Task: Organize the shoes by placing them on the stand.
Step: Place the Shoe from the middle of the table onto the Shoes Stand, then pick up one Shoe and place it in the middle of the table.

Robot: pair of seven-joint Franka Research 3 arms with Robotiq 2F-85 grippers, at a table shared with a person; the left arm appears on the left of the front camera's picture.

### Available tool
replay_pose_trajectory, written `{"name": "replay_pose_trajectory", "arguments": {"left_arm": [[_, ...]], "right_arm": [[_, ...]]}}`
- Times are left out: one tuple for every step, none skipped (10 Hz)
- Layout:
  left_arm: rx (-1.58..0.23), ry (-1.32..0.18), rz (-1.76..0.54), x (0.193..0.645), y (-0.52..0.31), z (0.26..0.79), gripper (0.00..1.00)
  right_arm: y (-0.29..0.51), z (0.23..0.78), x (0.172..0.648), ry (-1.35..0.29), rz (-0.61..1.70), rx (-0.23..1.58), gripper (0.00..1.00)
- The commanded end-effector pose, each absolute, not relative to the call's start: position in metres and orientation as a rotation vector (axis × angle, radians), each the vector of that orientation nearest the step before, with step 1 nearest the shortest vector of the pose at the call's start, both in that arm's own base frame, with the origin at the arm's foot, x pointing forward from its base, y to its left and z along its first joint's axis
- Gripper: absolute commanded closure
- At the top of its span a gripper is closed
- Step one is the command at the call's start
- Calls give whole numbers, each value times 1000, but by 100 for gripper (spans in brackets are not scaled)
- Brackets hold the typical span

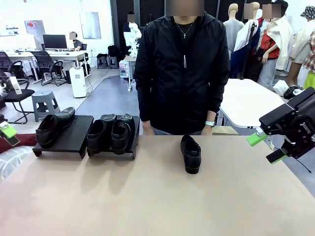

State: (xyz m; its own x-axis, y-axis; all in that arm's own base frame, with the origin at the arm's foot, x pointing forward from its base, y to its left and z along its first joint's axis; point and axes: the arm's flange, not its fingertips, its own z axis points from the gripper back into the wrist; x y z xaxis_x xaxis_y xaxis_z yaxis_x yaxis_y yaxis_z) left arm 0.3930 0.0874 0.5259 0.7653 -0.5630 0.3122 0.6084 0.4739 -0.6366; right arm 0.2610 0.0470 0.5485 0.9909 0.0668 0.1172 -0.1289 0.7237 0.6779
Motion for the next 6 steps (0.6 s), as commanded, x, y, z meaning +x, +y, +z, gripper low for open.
{"name": "replay_pose_trajectory", "arguments": {"left_arm": [[-786,-51,-704,393,90,529,0],[-786,-51,-704,393,90,529,0],[-786,-51,-704,393,90,529,0],[-786,-51,-704,393,90,529,0],[-786,-51,-704,393,90,529,0],[-786,-51,-704,393,90,529,0]], "right_arm": [[46,550,262,-96,132,776,0],[46,550,262,-96,132,776,0],[46,550,262,-96,132,776,0],[46,550,262,-96,132,776,0],[46,550,262,-96,132,776,0],[46,550,262,-96,132,776,0]]}}
